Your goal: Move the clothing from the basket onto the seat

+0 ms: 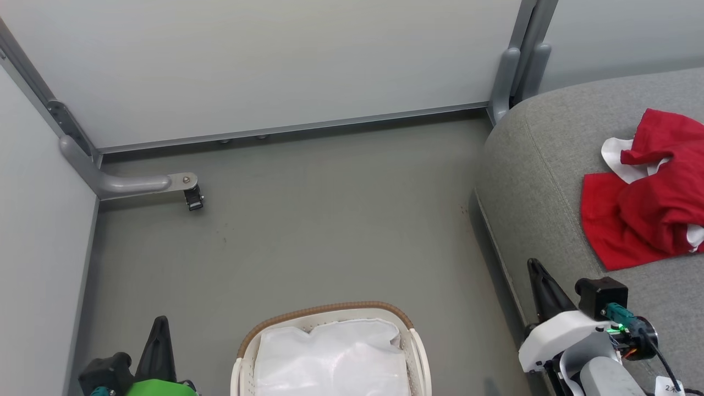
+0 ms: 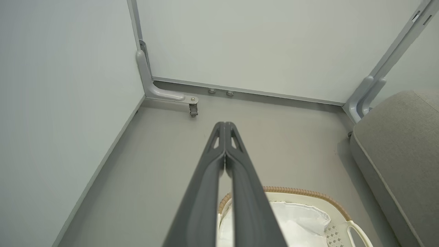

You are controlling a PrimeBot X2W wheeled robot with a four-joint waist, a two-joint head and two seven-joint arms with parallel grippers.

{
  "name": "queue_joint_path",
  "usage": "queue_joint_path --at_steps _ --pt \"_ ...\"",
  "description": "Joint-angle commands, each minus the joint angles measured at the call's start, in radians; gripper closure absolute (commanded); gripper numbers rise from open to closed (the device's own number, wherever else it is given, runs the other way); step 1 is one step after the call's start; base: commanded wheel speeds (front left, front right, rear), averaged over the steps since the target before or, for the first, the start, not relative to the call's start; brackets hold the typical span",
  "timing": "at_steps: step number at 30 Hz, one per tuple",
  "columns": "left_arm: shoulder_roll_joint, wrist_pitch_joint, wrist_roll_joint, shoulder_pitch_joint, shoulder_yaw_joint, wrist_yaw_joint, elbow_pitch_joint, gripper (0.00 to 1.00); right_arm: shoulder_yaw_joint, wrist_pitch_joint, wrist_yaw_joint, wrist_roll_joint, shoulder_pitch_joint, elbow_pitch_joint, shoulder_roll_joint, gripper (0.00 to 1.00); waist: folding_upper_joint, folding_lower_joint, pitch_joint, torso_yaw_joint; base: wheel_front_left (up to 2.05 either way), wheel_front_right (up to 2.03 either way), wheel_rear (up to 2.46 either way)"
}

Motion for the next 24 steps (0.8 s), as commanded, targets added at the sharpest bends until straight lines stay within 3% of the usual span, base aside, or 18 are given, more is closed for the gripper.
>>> queue_joint_path --at_steps 1,24 --pt "0.005 0.012 -0.049 -0.015 0.008 0.000 -0.016 1.00 -0.012 0.014 0.000 0.053 -0.020 -0.017 -0.004 1.00 0.0000 0.0001 0.000 0.000 0.00 0.00 0.00" --pt "0.003 0.110 -0.436 -0.046 0.018 0.000 -0.061 1.00 -0.047 0.108 0.000 0.456 0.011 -0.086 -0.006 1.00 0.0000 0.0001 -0.008 -0.001 0.00 0.00 0.00"
